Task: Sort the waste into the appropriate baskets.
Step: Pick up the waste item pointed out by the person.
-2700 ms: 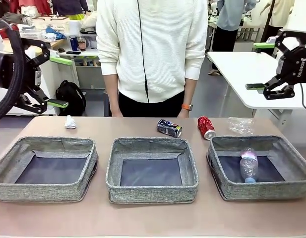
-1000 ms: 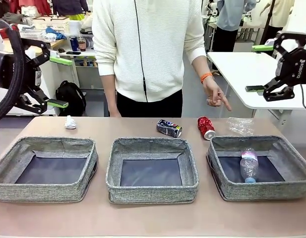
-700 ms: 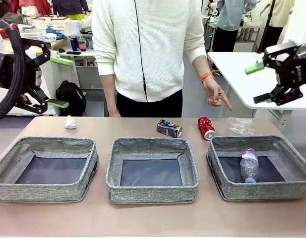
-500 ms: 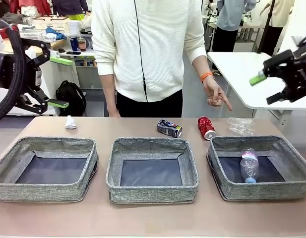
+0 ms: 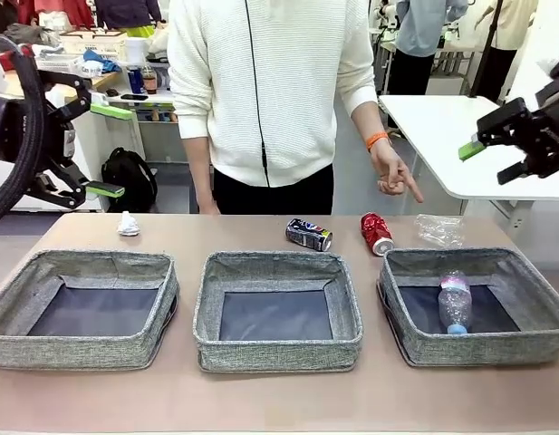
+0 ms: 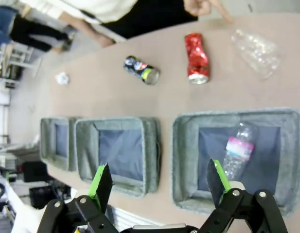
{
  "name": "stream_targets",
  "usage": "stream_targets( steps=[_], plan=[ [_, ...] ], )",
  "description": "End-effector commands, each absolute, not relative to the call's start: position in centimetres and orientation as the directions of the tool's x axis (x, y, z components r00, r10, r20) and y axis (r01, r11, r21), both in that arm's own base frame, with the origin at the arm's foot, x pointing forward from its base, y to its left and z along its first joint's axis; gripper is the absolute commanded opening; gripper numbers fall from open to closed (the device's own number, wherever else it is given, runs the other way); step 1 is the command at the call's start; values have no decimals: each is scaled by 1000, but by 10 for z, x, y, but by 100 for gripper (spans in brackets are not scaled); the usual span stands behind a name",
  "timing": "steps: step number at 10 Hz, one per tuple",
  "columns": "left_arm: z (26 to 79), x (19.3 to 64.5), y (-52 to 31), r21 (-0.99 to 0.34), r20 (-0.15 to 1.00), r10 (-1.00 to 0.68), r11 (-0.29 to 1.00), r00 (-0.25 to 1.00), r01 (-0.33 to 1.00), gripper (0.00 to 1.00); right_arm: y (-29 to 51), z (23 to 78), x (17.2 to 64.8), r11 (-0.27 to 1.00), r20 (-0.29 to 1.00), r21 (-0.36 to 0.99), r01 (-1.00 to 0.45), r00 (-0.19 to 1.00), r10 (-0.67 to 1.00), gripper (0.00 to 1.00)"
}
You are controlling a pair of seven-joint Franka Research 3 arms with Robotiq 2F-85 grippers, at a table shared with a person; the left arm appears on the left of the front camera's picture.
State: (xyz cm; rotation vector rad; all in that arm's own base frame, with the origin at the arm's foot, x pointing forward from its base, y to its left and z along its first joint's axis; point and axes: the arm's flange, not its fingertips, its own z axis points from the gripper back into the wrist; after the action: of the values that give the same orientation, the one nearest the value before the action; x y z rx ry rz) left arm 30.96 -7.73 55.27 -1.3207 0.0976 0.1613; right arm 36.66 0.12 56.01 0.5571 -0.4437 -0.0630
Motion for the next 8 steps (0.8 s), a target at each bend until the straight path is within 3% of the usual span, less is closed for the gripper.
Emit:
stream_targets(
  steps=[1,3,6,8],
  plan=[
    [556,309,-79,-958,-172,66,220,983,-183,100,8,550,377,907,386,397,-139,922,-28,100],
    [556,309,-79,-958,-172,66,220,983,-183,100,-7,544,431,876,317,155,-458,862,394,100],
    [556,309,-79,-958,-172,66,220,983,-183,100,-13,524,504,822,227,-99,-562,791,568,100],
    [556,309,-79,-958,-172,66,220,983,-183,100,-2,493,544,784,262,-104,-612,744,615,100]
  ],
)
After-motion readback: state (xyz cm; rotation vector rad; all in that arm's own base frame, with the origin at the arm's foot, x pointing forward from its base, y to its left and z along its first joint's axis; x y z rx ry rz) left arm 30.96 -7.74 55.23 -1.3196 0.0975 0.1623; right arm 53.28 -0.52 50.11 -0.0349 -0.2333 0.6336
